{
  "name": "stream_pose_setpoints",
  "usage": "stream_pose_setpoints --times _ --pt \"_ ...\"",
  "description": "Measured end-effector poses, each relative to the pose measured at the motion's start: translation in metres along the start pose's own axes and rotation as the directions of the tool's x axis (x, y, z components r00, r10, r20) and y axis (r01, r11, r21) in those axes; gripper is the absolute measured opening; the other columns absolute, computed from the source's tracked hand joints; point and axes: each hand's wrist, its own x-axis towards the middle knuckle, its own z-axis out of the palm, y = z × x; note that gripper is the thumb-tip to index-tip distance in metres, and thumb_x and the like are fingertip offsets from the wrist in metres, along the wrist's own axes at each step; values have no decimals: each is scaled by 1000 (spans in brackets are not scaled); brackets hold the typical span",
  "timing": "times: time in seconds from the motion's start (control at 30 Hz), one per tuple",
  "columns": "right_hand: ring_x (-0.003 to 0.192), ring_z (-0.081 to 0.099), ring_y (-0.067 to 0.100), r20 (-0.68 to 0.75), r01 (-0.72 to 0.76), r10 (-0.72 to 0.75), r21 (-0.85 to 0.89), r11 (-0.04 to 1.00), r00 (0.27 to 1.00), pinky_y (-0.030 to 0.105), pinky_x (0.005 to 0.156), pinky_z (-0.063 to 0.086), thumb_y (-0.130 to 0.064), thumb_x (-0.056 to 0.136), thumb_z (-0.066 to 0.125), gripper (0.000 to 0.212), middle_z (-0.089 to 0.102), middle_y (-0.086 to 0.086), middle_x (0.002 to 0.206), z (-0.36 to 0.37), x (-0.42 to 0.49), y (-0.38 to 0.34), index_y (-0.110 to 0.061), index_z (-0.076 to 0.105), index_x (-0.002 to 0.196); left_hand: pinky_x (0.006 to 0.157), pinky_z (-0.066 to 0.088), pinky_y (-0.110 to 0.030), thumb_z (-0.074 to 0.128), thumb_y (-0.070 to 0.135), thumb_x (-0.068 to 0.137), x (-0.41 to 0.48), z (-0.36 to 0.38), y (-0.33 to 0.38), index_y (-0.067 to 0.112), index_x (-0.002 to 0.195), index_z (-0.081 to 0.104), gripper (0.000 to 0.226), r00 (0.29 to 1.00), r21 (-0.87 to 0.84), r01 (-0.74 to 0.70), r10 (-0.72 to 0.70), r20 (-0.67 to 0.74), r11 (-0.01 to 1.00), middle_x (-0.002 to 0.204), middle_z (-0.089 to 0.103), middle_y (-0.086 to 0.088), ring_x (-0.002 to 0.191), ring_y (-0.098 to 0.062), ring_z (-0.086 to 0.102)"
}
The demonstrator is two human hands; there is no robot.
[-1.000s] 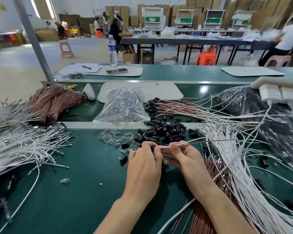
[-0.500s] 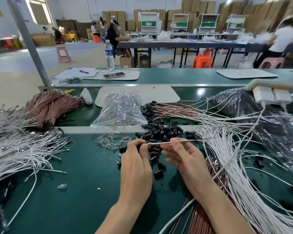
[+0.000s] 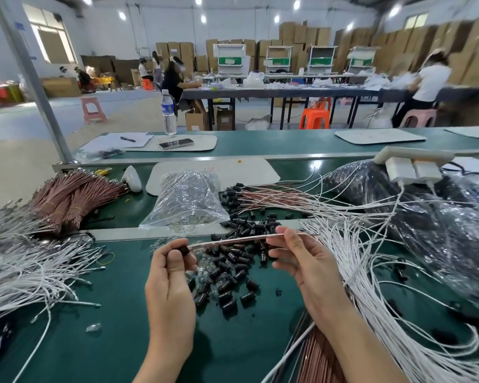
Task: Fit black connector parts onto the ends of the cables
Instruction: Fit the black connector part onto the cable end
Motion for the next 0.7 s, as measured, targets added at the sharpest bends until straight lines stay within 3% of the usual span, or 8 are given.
stream_pose_setpoints --times 0.17,0.27,0.37,0.43,0.5,0.6,0.63,0.7 --pt "84 75 20 68 215 -207 -149 965 976 24 66 59 -47 89 60 28 78 6 103 -8 -7 -50 -31 78 103 74 56 -19 54 38 95 13 5 34 22 102 68 23 993 -182 46 -26 112 982 78 71 3 75 -10 65" --pt "83 75 17 78 250 -240 -171 953 968 23 66 59 -44 92 57 25 78 2 103 -10 20 -86 -32 78 98 73 58 -22 53 37 100 42 33 56 25 100 68 19 975 -168 43 -5 221 985 81 72 6 74 -8 65" --pt "88 76 21 -29 60 -67 -198 978 997 26 66 60 -37 96 60 29 78 9 104 -12 76 -108 -12 67 109 71 60 -24 51 29 104 91 85 69 15 123 59 25 943 -116 162 -119 311 980 94 73 2 84 -10 69" --pt "88 74 24 -85 -135 117 -256 957 990 28 67 62 -33 98 59 39 76 16 106 -22 98 -103 0 57 120 83 62 -34 52 27 105 112 112 68 11 148 39 47 895 23 288 -278 350 957 110 68 -10 92 -19 68" --pt "81 74 21 -141 -233 199 -301 925 970 28 66 63 -29 103 55 36 77 14 97 -37 101 -84 2 56 122 94 58 -43 50 25 107 114 120 55 8 152 32 52 849 219 317 -379 369 923 116 64 -16 88 -20 64" --pt "66 72 14 -203 -188 133 -284 940 970 27 60 61 -22 105 52 22 79 7 86 -58 87 -57 -6 64 115 78 62 -35 48 23 107 88 112 39 6 127 54 27 789 382 116 -318 525 917 103 68 -9 79 -16 63" --pt "66 72 14 -231 -165 97 -296 941 968 27 60 60 -21 105 51 20 79 5 85 -64 82 -50 -10 65 114 72 62 -34 48 24 107 76 109 36 8 115 59 21 729 432 38 -321 605 901 98 69 -7 75 -14 65" --pt "69 70 14 -291 -127 24 -339 932 956 28 63 57 -20 107 45 22 79 3 84 -70 71 -40 -15 66 115 65 63 -30 49 28 106 51 103 33 10 102 63 23 542 548 -123 -407 736 828 92 73 -4 68 -12 70"
